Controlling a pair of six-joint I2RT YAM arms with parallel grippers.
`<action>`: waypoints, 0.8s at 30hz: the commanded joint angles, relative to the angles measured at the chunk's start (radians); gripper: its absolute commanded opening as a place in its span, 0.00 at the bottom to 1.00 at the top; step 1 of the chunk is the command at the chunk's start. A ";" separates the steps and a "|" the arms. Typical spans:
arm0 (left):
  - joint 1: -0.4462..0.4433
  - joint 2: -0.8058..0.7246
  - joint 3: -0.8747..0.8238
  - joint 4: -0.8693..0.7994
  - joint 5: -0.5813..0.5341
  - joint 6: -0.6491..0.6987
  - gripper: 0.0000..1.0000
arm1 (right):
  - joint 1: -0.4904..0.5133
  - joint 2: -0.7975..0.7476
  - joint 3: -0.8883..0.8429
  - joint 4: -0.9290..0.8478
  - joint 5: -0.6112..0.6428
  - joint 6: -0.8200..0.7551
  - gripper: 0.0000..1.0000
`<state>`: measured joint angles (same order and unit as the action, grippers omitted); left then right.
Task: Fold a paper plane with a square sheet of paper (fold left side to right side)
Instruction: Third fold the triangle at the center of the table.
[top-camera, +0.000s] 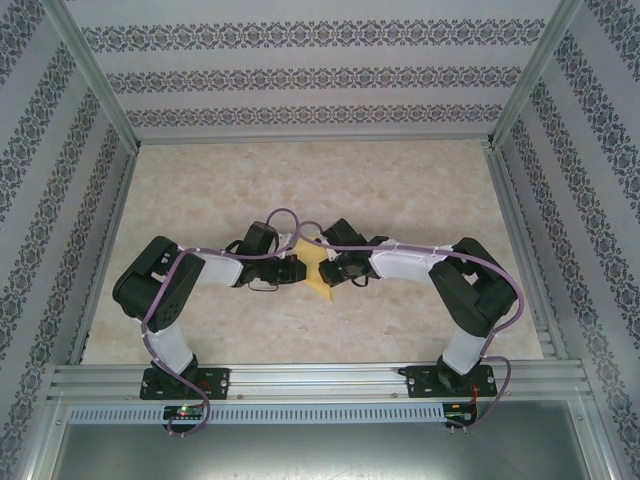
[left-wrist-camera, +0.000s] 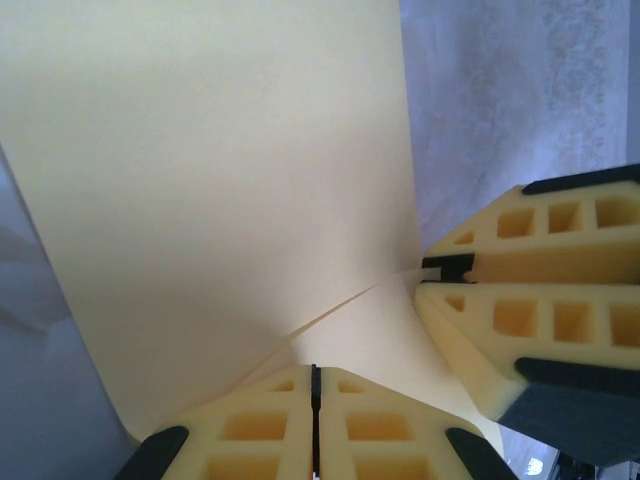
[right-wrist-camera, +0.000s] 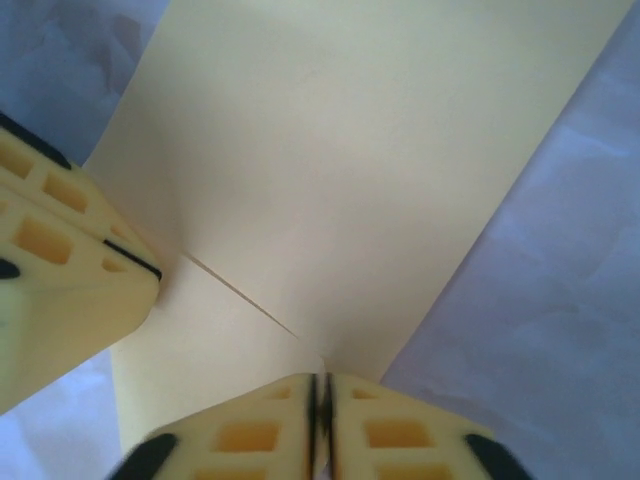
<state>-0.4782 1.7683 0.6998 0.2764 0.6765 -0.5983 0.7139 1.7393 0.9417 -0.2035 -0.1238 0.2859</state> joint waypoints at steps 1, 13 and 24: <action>-0.011 0.042 -0.021 -0.077 -0.053 0.042 0.10 | -0.037 -0.091 0.020 -0.037 -0.038 0.016 0.28; -0.011 0.040 -0.015 -0.084 -0.053 0.042 0.09 | 0.002 -0.205 -0.102 0.042 -0.430 0.146 0.15; -0.013 0.033 -0.008 -0.102 -0.058 0.051 0.09 | 0.024 -0.061 -0.054 -0.004 -0.358 0.123 0.13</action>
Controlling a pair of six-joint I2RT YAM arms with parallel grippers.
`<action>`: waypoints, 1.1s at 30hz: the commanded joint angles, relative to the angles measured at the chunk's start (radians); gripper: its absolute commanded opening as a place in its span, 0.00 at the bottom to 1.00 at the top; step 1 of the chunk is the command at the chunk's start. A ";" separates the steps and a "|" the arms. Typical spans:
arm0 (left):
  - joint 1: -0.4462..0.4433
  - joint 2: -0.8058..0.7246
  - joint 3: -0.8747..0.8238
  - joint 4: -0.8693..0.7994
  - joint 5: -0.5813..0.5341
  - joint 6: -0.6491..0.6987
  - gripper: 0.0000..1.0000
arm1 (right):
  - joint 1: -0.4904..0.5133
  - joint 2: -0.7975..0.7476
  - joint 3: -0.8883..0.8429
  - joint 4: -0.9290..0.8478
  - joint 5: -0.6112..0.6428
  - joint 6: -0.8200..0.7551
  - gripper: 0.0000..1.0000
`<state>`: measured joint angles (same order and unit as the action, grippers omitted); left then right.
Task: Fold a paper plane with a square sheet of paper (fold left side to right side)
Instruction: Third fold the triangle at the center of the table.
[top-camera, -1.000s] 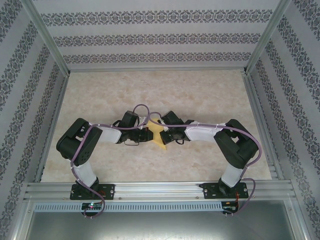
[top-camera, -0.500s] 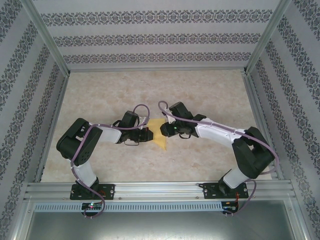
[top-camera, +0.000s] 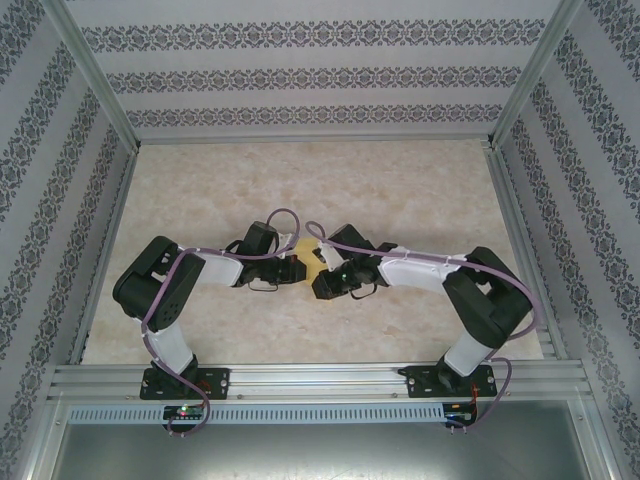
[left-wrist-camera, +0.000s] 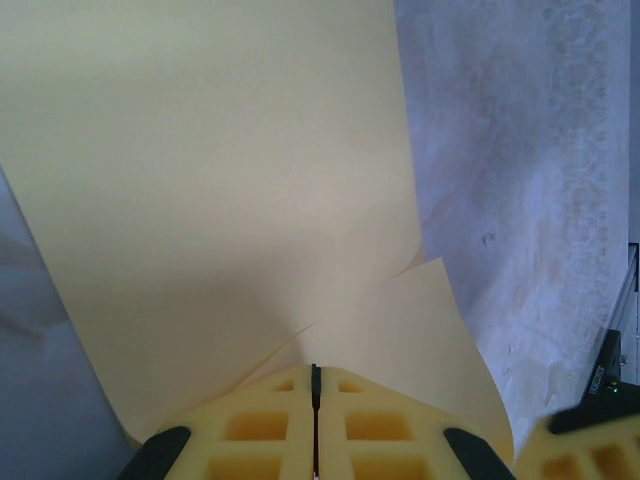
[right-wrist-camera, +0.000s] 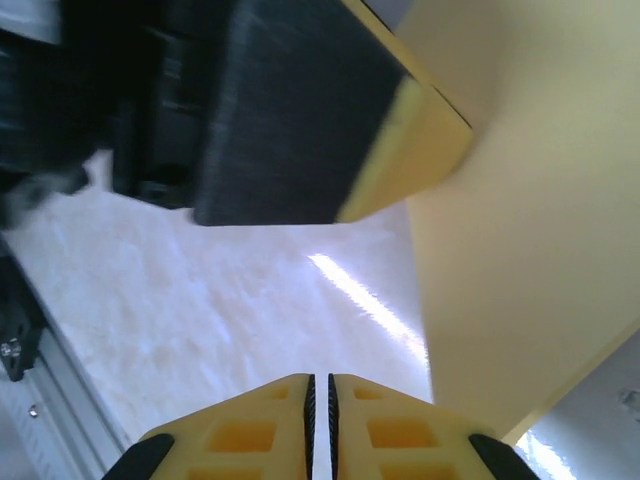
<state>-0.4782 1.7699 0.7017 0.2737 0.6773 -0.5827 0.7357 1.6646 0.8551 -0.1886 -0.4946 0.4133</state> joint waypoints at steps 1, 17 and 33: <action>-0.013 0.033 -0.011 -0.099 -0.060 0.035 0.09 | 0.001 0.020 0.036 -0.031 0.022 -0.009 0.13; -0.013 0.032 -0.006 -0.112 -0.064 0.042 0.09 | 0.001 0.068 0.033 -0.065 0.059 -0.019 0.12; -0.013 0.037 -0.002 -0.123 -0.071 0.046 0.09 | -0.019 0.069 0.004 -0.056 0.058 -0.013 0.12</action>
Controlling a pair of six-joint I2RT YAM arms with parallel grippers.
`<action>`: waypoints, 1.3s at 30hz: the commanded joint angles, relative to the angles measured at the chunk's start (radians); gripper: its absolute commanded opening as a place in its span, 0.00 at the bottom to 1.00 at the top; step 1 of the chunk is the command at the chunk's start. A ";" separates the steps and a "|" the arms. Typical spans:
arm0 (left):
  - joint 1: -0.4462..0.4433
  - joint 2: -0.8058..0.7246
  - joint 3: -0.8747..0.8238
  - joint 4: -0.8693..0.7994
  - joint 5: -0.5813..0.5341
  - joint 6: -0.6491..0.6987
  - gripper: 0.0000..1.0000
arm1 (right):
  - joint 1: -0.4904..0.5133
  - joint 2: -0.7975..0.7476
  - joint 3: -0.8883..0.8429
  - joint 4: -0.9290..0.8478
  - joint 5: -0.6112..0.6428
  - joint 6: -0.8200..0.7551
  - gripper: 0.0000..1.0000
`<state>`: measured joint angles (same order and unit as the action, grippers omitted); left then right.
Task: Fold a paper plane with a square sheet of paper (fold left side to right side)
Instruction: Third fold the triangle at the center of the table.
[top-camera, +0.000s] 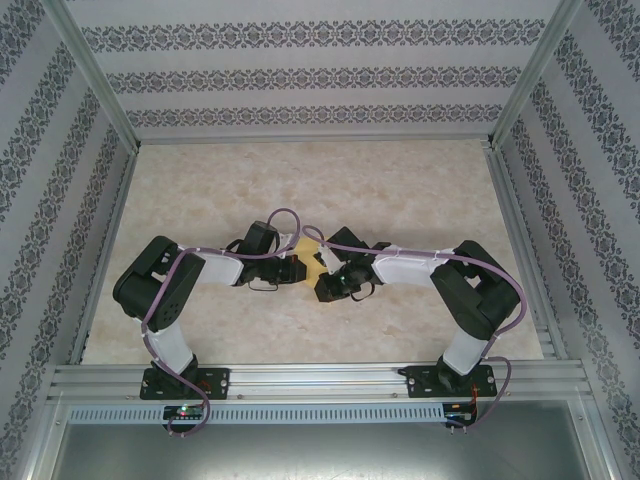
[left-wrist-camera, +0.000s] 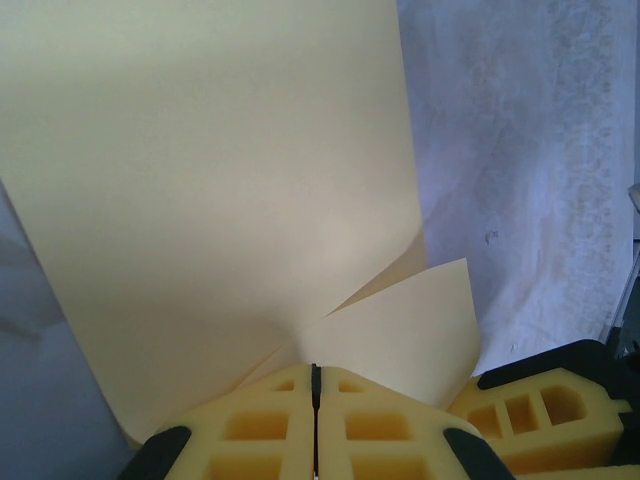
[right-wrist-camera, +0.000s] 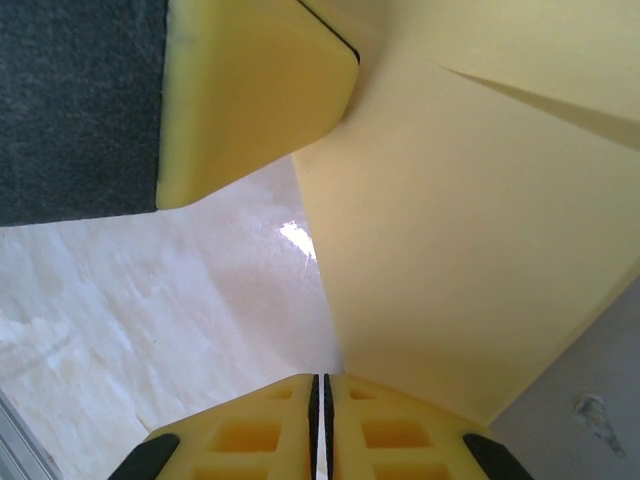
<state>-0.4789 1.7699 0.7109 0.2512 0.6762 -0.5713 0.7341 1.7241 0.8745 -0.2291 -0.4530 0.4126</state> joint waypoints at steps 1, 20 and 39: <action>-0.012 0.036 -0.010 -0.101 -0.070 0.035 0.09 | -0.019 0.009 -0.019 -0.011 0.014 -0.010 0.12; -0.013 0.058 0.004 -0.123 -0.087 0.042 0.09 | -0.075 0.017 -0.123 0.097 -0.101 0.052 0.09; -0.012 0.080 0.028 -0.143 -0.098 0.044 0.08 | -0.109 -0.114 -0.260 0.075 -0.105 0.054 0.00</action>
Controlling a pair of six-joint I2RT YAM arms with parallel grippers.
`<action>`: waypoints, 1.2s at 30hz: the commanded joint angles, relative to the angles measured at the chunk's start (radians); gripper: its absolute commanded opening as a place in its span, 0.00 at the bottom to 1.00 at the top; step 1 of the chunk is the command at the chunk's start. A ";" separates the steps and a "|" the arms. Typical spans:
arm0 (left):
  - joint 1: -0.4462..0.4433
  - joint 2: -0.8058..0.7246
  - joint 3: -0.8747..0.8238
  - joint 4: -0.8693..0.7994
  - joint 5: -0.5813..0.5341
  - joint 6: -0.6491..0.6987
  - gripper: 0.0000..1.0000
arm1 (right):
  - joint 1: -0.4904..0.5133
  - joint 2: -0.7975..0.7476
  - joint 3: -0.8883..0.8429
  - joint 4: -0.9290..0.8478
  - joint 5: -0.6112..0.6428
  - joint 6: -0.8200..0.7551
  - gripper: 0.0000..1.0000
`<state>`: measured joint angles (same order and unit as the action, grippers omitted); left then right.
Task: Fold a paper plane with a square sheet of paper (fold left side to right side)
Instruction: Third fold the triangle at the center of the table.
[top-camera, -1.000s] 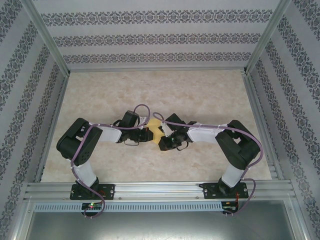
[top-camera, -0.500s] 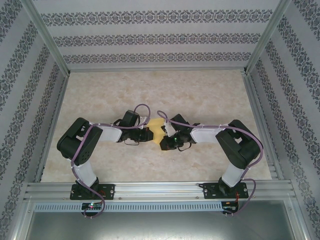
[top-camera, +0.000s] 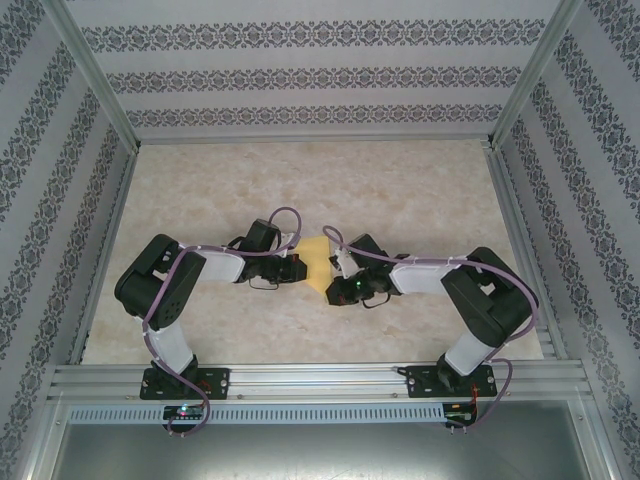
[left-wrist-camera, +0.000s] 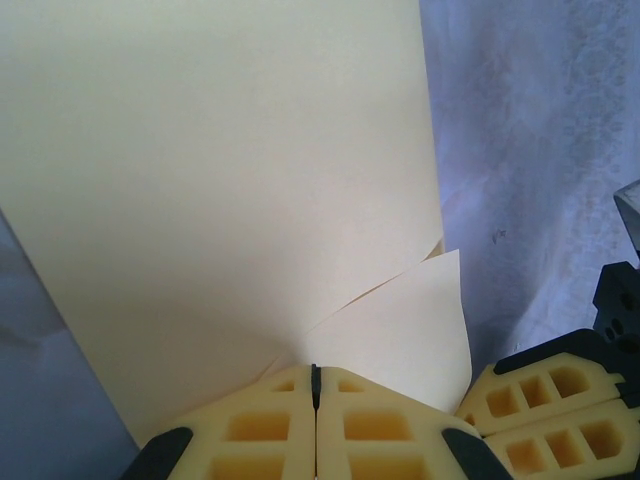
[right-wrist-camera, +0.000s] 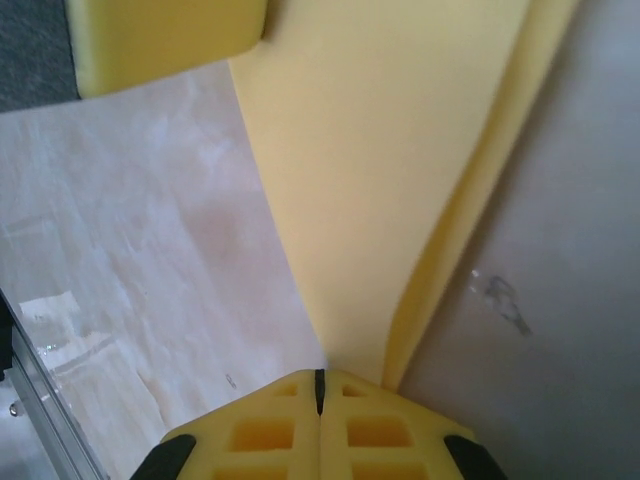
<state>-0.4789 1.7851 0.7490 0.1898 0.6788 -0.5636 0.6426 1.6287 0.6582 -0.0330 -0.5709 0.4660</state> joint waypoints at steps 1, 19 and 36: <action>-0.012 0.064 -0.009 -0.084 -0.101 0.035 0.08 | -0.020 -0.032 -0.042 -0.129 0.014 -0.001 0.00; -0.013 0.039 0.001 -0.091 -0.086 0.033 0.08 | 0.002 0.008 0.134 -0.154 0.017 0.055 0.00; -0.033 -0.121 0.047 -0.155 -0.072 0.052 0.23 | -0.004 0.105 0.114 -0.249 0.132 0.040 0.00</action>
<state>-0.4908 1.7290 0.7776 0.0917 0.6388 -0.5484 0.6327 1.6848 0.7826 -0.2008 -0.5217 0.5106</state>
